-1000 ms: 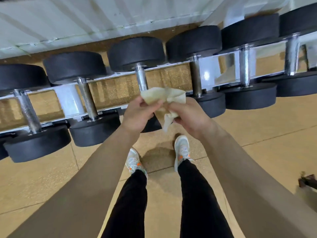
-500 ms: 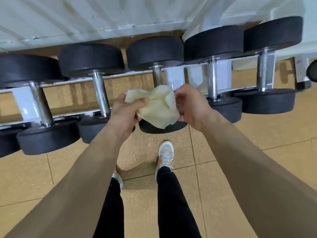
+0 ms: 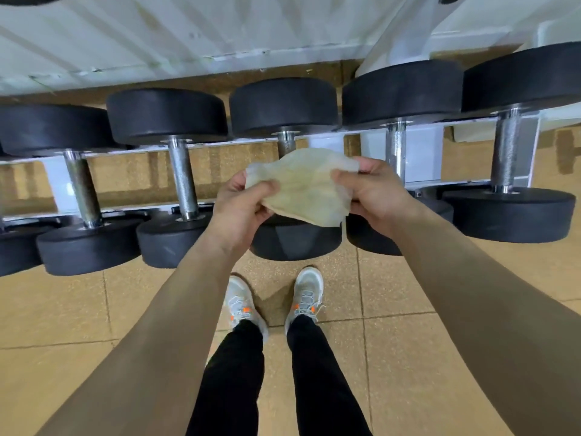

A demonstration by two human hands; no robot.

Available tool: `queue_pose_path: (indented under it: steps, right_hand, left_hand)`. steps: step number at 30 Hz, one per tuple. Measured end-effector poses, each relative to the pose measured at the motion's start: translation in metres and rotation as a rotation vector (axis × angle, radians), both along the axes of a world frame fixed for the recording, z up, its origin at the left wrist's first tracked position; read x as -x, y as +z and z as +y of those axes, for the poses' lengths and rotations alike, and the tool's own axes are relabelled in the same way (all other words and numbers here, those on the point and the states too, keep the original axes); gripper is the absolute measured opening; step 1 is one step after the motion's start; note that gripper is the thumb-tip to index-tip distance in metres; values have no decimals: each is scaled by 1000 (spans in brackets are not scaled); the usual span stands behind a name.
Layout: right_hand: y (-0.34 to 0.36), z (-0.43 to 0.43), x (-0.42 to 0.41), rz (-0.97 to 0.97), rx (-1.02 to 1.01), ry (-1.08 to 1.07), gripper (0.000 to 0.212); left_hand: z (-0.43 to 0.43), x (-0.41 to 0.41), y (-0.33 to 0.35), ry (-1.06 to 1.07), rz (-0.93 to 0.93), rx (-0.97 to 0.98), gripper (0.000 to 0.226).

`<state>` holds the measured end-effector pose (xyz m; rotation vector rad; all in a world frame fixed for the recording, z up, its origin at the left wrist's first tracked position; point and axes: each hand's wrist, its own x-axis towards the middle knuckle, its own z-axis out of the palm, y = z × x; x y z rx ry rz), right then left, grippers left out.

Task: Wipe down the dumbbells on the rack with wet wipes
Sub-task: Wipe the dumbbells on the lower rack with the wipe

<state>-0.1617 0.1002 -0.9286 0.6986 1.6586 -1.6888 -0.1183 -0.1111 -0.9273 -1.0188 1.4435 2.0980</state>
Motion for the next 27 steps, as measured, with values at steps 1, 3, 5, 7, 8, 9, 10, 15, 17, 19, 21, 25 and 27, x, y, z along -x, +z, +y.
queue_pose_path:
  steps: [1,3,5,7,8,9,10,15,17,19,21,25,27]
  right_hand:
    - [-5,-4,1,9,-16,-29,27]
    - [-16,-12,4,25,-54,-69,24]
    - [-25,-22,8,44,-101,-92,23]
    - [-36,-32,12,94,-213,-82,31]
    - [-41,-37,15,141,-285,-49,36]
    - [-46,-41,18,192,-349,-7,39]
    - [-50,-45,21,244,-394,33,35]
    - [-57,-55,30,466,-615,208,41]
    - [-67,-55,28,440,-690,263,40]
    - [-77,-54,26,255,-720,272,41]
    - [-82,-54,24,56,-764,164,42]
    - [-65,-68,16,200,-872,33,35]
    - [-59,-87,15,171,-685,139,44]
  left_hand:
    - [-4,-1,-2,-5,-3,10,23]
    - [-9,-1,-4,-15,-21,15,22]
    - [-12,1,-7,-36,-61,6,19]
    - [-14,4,-12,-63,-93,12,17]
    - [-15,7,-15,-64,-96,41,18]
    - [-16,10,-19,-55,-86,100,19]
    - [-17,13,-23,-46,-64,190,17]
    - [-9,29,-43,-5,21,489,19]
    - [-6,33,-56,18,-24,500,17]
    - [-3,32,-67,53,-74,504,24]
    - [0,28,-72,63,-120,611,29]
    - [13,11,-65,219,-172,744,19]
    - [20,6,-64,286,-155,792,19]
